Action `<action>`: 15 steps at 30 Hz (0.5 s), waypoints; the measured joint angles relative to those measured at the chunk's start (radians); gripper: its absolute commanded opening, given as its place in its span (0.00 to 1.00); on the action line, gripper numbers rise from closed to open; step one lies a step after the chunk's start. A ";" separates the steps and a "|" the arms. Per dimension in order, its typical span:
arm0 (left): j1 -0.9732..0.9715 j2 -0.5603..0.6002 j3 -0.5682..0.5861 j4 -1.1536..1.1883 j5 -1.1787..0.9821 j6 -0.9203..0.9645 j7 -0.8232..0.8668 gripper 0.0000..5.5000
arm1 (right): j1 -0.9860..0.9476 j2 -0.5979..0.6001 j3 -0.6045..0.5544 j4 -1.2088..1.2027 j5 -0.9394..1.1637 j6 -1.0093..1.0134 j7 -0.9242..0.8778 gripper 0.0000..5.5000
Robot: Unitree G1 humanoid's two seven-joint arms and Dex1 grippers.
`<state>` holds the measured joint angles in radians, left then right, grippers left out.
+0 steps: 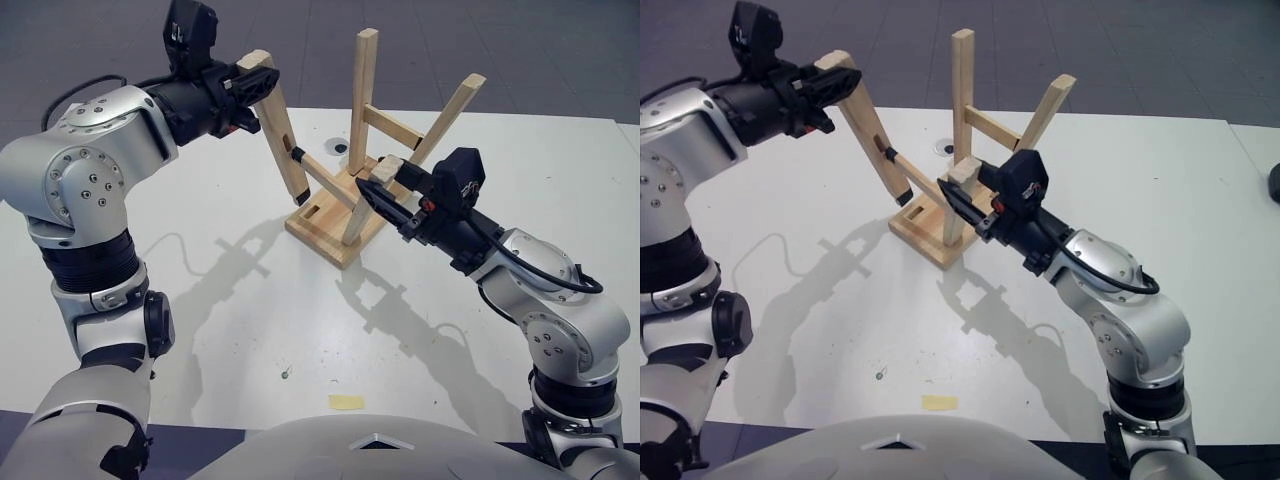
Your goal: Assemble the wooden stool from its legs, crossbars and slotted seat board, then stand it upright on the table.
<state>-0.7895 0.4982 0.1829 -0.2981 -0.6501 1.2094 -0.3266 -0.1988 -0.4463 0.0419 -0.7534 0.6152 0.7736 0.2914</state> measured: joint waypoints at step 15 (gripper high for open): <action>0.020 0.017 -0.103 -0.022 0.067 -0.067 -0.015 0.19 | 0.002 0.001 0.011 0.009 -0.024 -0.024 0.011 0.38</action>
<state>-0.7699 0.5154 0.0794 -0.3205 -0.5833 1.1423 -0.3419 -0.1965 -0.4453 0.0533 -0.7442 0.5915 0.7499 0.3025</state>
